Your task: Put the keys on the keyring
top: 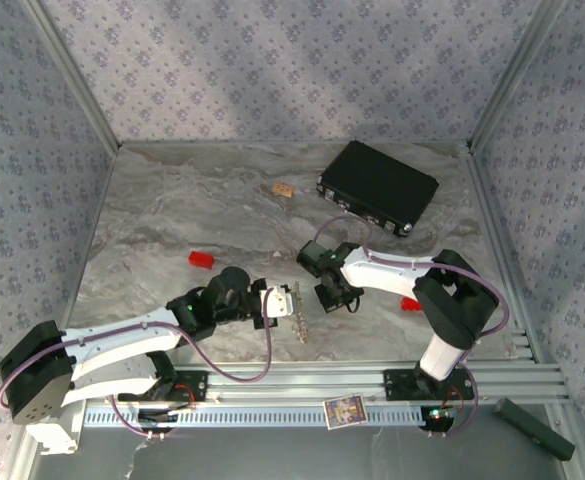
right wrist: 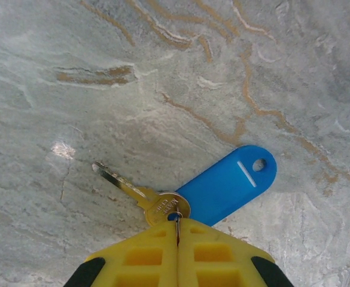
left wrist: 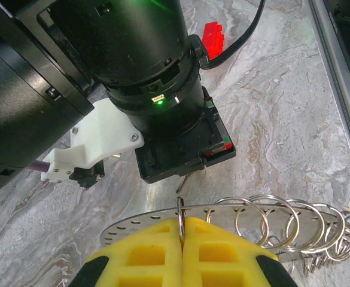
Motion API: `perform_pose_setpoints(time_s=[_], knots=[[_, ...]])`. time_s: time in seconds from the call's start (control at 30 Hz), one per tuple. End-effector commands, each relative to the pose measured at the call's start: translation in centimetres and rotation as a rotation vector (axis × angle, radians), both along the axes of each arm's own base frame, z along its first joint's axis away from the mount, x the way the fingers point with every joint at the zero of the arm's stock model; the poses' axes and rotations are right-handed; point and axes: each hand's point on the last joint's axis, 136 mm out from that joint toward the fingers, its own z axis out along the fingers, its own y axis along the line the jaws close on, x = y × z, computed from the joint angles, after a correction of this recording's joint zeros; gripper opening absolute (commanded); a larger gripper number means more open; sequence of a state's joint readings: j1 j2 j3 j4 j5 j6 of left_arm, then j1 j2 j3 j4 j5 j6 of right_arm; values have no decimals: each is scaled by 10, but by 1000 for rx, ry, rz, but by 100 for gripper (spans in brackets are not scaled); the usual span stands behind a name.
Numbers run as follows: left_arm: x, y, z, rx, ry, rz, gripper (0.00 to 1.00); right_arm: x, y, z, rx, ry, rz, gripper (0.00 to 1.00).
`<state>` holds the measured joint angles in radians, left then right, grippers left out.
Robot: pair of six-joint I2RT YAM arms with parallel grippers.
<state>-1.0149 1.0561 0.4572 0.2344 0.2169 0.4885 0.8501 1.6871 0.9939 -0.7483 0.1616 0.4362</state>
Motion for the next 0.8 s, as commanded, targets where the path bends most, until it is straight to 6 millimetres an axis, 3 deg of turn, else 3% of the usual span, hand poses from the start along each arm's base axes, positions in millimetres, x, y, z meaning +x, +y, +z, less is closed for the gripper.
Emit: perform_pose_setpoints(time_s=[0.0, 0.2, 0.47, 0.63, 0.77], knots=[[-2, -8, 15, -32, -20, -33, 0, 3, -3, 6, -23, -7, -2, 6], [-2, -8, 14, -29, -17, -33, 0, 7, -1, 17, -18, -46, 12, 0], [3, -4, 11, -28, 30, 26, 0, 22, 7, 78, 110, -311, 120, 0], [9, -5, 13, -57, 69, 78, 0, 22, 36, 113, 301, -463, 306, 0], [10, -7, 17, -90, 123, 109, 0, 4, 55, 136, 464, -505, 483, 0]])
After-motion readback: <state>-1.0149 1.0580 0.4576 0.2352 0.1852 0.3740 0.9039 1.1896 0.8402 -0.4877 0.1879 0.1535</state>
